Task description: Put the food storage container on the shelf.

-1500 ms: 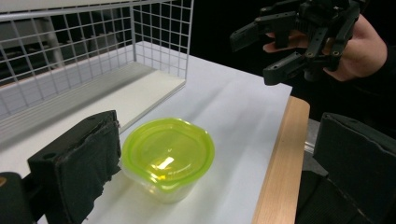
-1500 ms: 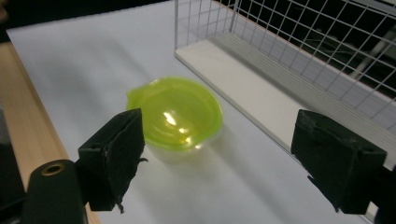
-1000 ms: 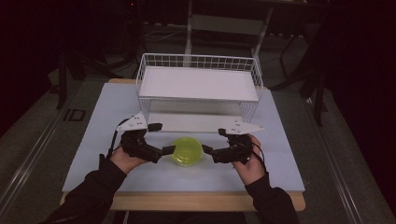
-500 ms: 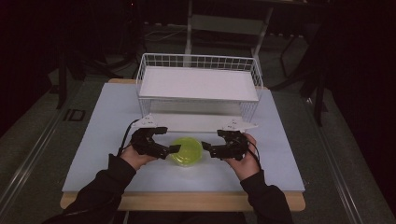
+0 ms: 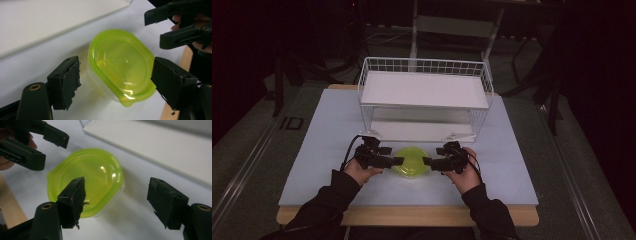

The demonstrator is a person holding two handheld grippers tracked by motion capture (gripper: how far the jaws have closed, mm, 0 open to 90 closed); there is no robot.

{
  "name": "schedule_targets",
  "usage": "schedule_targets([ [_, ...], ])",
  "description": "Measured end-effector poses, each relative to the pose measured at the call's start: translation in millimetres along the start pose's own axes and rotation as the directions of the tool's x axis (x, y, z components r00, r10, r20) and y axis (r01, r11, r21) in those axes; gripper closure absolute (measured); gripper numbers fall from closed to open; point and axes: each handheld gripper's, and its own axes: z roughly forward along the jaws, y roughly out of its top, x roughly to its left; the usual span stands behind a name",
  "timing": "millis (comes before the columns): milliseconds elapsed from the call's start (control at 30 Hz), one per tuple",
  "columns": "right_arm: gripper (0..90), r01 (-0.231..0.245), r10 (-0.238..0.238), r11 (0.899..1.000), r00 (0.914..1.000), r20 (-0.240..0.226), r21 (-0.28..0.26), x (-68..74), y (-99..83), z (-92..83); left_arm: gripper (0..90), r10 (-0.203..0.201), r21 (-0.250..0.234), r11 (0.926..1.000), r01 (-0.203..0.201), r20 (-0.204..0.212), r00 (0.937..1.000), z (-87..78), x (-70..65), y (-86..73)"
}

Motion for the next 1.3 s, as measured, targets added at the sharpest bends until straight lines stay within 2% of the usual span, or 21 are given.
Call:
schedule_targets([
  [33, 33.8, -0.001, 0.001, 1.0, 1.0, -0.001, 0.006, 0.0, -1.2, 2.1, 29.2, -0.004, 0.012, 0.9999, 0.004, -0.002, 1.0, 1.1, 1.3, -1.7],
  [133, 38.2, -0.025, 0.025, 0.999, 0.9995, -0.018, 0.023, -1.2, -3.7, 5.8, 32.4, -0.029, 0.026, 0.9993, 0.029, -0.002, 0.9996, 4.2, 4.4, -6.9],
  [267, 44.6, -0.078, 0.08, 0.996, 0.9952, -0.056, 0.042, -4.3, -4.8, 9.1, 36.9, -0.065, 0.037, 0.9972, 0.065, -0.005, 0.9979, 7.6, 7.7, -12.3],
  [333, 50.8, -0.114, 0.117, 0.992, 0.9916, -0.056, 0.052, -5.6, -4.8, 9.7, 41.1, -0.094, 0.045, 0.9946, 0.094, 0.011, 0.9955, 8.7, 9.8, -14.1],
  [400, 53.7, -0.166, 0.171, 0.984, 0.9825, -0.073, 0.069, -7.8, -5.1, 10.7, 46.3, -0.122, 0.049, 0.9915, 0.121, 0.033, 0.9919, 8.7, 11.3, -14.6],
  [433, 57.7, -0.174, 0.18, 0.982, 0.9809, -0.074, 0.078, -8.4, -5.5, 11.4, 48.1, -0.132, 0.047, 0.9904, 0.13, 0.039, 0.9905, 8.6, 11.7, -14.8],
  [500, 59.9, -0.194, 0.202, 0.977, 0.9758, -0.084, 0.094, -9.1, -6.1, 12.6, 53.3, -0.162, 0.054, 0.986, 0.158, 0.076, 0.9839, 9.0, 13.2, -15.2],
  [600, 66.3, -0.218, 0.23, 0.97, 0.9672, -0.108, 0.108, -9.1, -6.9, 13.7, 63.2, -0.172, 0.075, 0.9835, 0.165, 0.101, 0.9799, 10.5, 11.7, -15.5],
  [667, 69.3, -0.228, 0.239, 0.968, 0.9648, -0.109, 0.106, -7.9, -7.3, 14.2, 69.6, -0.169, 0.071, 0.9841, 0.163, 0.102, 0.9803, 9.1, 9.7, -15.1],
  [800, 74.8, -0.246, 0.255, 0.965, 0.9603, -0.114, 0.089, -6.4, -7.4, 11.0, 74.9, -0.186, 0.068, 0.9814, 0.179, 0.1, 0.9775, 5.6, 5.1, -15.4],
  [867, 78.1, -0.259, 0.265, 0.963, 0.958, -0.11, 0.07, -5.6, -7.2, 7.9, 78.9, -0.172, 0.058, 0.9842, 0.167, 0.079, 0.982, 4.5, 1.4, -16.1],
  [900, 79.5, -0.257, 0.263, 0.964, 0.9591, -0.105, 0.066, -4.9, -6.7, 5.9, 81.6, -0.17, 0.053, 0.9846, 0.166, 0.076, 0.9825, 4.3, -0.5, -16.5],
  [933, 79.7, -0.229, 0.233, 0.972, 0.9681, -0.091, 0.059, -3.3, -6.1, 4.3, 81.6, -0.179, 0.055, 0.9831, 0.175, 0.079, 0.9807, 4.3, -1.1, -16.8],
  [1100, 79.8, -0.202, 0.205, 0.978, 0.9757, -0.076, 0.042, -0.5, -4.0, -1.9, 82.3, -0.162, 0.027, 0.9867, 0.16, 0.073, 0.984, -0.5, -8.0, -13.9],
  [1133, 79.8, -0.198, 0.2, 0.98, 0.9768, -0.077, 0.035, 0.3, -2.7, -4.0, 82.4, -0.167, 0.022, 0.986, 0.165, 0.079, 0.9829, -2.5, -9.2, -12.7],
  [1300, 79.8, -0.168, 0.167, 0.986, 0.9834, -0.072, -0.011, 5.6, 5.8, -17.2, 82.4, -0.15, -0.014, 0.9884, 0.152, 0.079, 0.9856, -12.0, -18.6, -5.2],
])
